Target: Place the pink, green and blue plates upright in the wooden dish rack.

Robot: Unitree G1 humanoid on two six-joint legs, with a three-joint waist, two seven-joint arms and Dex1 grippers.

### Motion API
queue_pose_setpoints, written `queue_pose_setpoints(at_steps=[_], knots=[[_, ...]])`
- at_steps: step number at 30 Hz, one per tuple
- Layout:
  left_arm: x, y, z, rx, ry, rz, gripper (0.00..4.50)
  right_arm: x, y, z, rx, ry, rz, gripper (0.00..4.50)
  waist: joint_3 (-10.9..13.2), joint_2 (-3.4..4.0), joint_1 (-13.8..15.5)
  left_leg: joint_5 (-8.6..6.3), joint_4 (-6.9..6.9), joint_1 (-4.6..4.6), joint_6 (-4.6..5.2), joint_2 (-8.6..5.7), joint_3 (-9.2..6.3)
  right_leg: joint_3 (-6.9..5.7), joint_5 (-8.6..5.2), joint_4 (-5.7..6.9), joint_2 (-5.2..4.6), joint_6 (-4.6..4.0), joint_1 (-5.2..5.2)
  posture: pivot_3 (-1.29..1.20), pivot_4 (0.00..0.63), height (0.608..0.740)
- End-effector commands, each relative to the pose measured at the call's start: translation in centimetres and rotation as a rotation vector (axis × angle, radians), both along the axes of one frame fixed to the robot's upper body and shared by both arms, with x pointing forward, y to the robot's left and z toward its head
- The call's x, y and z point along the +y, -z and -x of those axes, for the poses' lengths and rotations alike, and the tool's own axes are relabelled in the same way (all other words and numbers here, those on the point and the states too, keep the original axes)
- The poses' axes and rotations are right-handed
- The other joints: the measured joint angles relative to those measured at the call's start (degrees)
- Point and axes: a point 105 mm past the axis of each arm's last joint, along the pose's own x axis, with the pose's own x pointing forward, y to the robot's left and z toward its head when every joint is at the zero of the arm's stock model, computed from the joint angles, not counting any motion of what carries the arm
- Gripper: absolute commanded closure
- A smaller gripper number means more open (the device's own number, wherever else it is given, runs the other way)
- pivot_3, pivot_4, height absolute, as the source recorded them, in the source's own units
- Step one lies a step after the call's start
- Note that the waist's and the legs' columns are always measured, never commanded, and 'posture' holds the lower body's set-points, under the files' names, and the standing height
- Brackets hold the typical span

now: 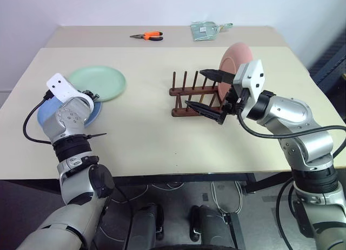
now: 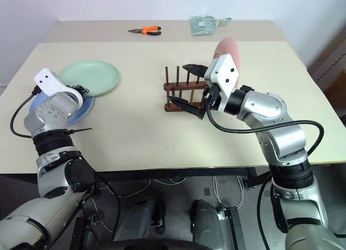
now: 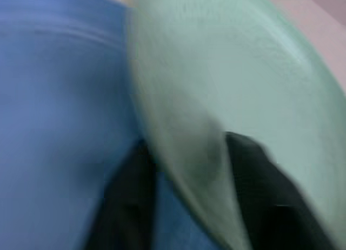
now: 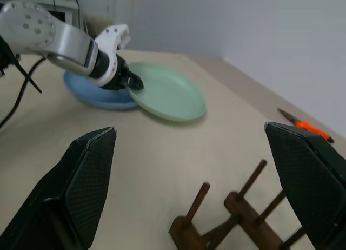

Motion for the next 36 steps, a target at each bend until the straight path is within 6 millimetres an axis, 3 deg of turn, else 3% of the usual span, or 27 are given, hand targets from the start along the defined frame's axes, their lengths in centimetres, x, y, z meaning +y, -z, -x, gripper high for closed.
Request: queue_pose_setpoints(at_steps=[1, 7, 12, 18, 21, 27, 28, 31, 34, 36], knots=[[-0.8, -4.8, 0.9, -0.265, 0.053, -0.056, 4.46, 0.5, 0.4, -0.1, -0.035, 0.022, 0.065, 0.00, 0.0, -0.02, -0.1, 0.00, 0.00, 0.00, -0.01, 0.00, 0.00, 0.01, 0.00, 0.00, 0.00, 0.00, 0.00, 0.00, 0.150, 0.740], [-6.1, -7.3, 4.2, -0.424, 0.262, -0.145, 4.46, 2.8, 1.1, -0.6, -0.207, 0.023, 0.209, 0.00, 0.0, -0.04, -0.1, 0.00, -0.01, 0.02, -0.03, 0.00, 0.00, 0.09, 0.00, -0.02, -0.02, 0.00, 0.00, 0.00, 0.150, 0.740], [-13.1, -9.0, 7.4, -0.502, 0.480, -0.149, 4.46, 6.2, 1.7, -1.2, -0.350, -0.024, 0.285, 0.00, 0.0, -0.07, 0.1, 0.01, 0.01, 0.02, -0.04, -0.01, -0.02, 0.11, -0.01, -0.02, -0.01, -0.01, 0.02, 0.00, 0.150, 0.740], [-16.2, -9.6, 9.3, -0.528, 0.587, -0.065, 4.46, 7.7, 2.2, -2.1, -0.449, -0.035, 0.342, 0.00, 0.0, -0.07, -0.2, 0.04, 0.00, 0.05, -0.05, -0.01, -0.02, 0.13, -0.01, -0.01, 0.02, -0.01, 0.03, 0.00, 0.150, 0.740], [-16.7, -9.8, 9.8, -0.540, 0.629, -0.059, 4.50, 7.2, 1.8, -3.1, -0.477, 0.008, 0.355, 0.84, 0.0, -0.06, -0.3, 0.05, 0.00, 0.07, -0.06, 0.00, -0.02, 0.12, -0.01, 0.00, 0.05, -0.02, 0.03, 0.00, 0.150, 0.740], [-16.9, -9.4, 9.8, -0.537, 0.670, -0.017, 4.50, 5.9, 1.1, -3.6, -0.539, 0.062, 0.360, 3.83, 0.0, -0.06, -0.2, 0.04, 0.00, 0.06, -0.06, -0.01, -0.02, 0.12, -0.01, -0.02, 0.05, -0.02, 0.04, 0.00, 0.150, 0.740], [-16.8, -9.3, 9.8, -0.537, 0.672, -0.010, 3.69, 5.8, 1.0, -3.6, -0.538, 0.066, 0.354, 4.41, 0.0, -0.06, -0.2, 0.04, 0.00, 0.06, -0.06, -0.01, -0.02, 0.11, -0.01, -0.02, 0.06, -0.02, 0.04, 0.00, 0.150, 0.740], [-16.4, -8.5, 9.9, -0.523, 0.679, -0.022, 2.38, 5.6, 0.9, -3.6, -0.551, 0.081, 0.356, 4.50, 0.0, -0.06, -0.2, 0.04, 0.00, 0.07, -0.06, -0.01, -0.02, 0.12, -0.01, -0.01, 0.05, -0.02, 0.04, 0.00, 0.150, 0.740], [-11.2, -9.5, 8.6, -0.581, 0.434, 0.046, 0.83, 4.4, 0.2, -3.6, -0.543, 0.126, 0.323, 4.50, 0.0, -0.06, -0.2, 0.04, 0.01, 0.07, -0.06, -0.01, -0.02, 0.11, -0.01, -0.02, 0.06, -0.02, 0.04, 0.00, 0.150, 0.740], [-8.6, -9.5, 8.2, -0.572, 0.338, -0.037, 0.83, 3.5, -0.6, -3.7, -0.513, 0.154, 0.271, 4.50, 0.0, -0.06, -0.2, 0.05, 0.01, 0.07, -0.07, 0.00, -0.04, 0.10, -0.01, -0.02, 0.06, -0.03, 0.05, 0.00, 0.150, 0.740]])
